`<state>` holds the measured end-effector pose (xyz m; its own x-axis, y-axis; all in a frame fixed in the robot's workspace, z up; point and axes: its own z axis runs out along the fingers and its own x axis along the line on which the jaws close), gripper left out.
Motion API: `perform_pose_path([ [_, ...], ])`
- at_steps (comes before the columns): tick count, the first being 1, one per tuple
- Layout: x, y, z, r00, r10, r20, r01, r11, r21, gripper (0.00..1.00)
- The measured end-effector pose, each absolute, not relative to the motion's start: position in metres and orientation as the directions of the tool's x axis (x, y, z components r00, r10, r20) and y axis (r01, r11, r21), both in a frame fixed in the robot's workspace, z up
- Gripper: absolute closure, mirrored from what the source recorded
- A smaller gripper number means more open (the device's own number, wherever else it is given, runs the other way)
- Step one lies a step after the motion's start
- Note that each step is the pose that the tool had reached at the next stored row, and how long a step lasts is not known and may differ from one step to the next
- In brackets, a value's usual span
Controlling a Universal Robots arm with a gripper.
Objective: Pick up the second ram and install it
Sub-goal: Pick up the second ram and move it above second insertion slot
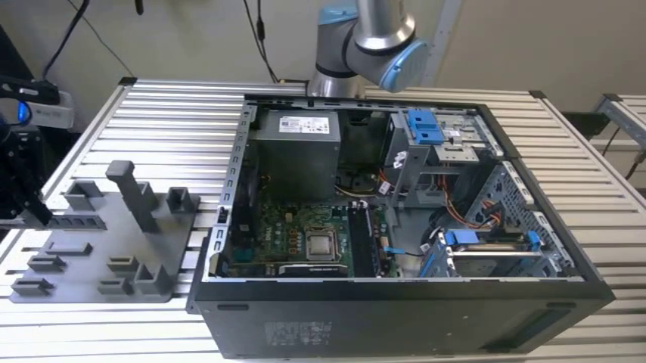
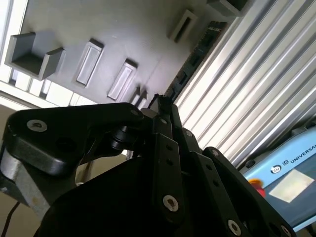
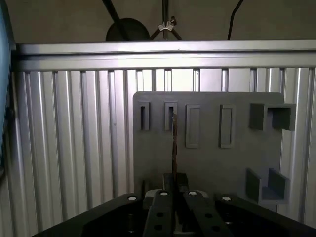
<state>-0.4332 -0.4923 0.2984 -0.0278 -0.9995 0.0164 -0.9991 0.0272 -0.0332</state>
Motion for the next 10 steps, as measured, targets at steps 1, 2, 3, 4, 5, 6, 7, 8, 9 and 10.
perform_pose_path([
  [1,-0.433,-0.492,0.3,-0.028,-0.999,0.016,-0.999,0.027,-0.033,0.86],
  [2,-0.433,-0.492,0.302,-0.028,-0.999,0.016,-0.999,0.027,-0.033,0.86],
  [3,-0.433,-0.492,0.304,-0.028,-0.999,0.016,-0.999,0.027,-0.033,0.86],
  [4,-0.433,-0.492,0.305,-0.028,-0.999,0.016,-0.999,0.027,-0.033,0.86],
  [5,-0.433,-0.492,0.307,-0.028,-0.999,0.016,-0.999,0.027,-0.033,0.86],
  [6,-0.433,-0.492,0.309,-0.028,-0.999,0.016,-0.999,0.027,-0.033,0.86],
  [7,-0.433,-0.492,0.31,-0.028,-0.999,0.016,-0.999,0.027,-0.033,0.86],
  [8,-0.433,-0.492,0.312,-0.028,-0.999,0.016,-0.999,0.027,-0.033,0.86],
  [9,-0.433,-0.492,0.314,-0.028,-0.999,0.016,-0.999,0.027,-0.033,0.86],
  [10,-0.433,-0.492,0.315,-0.028,-0.999,0.016,-0.999,0.027,-0.033,0.86],
])
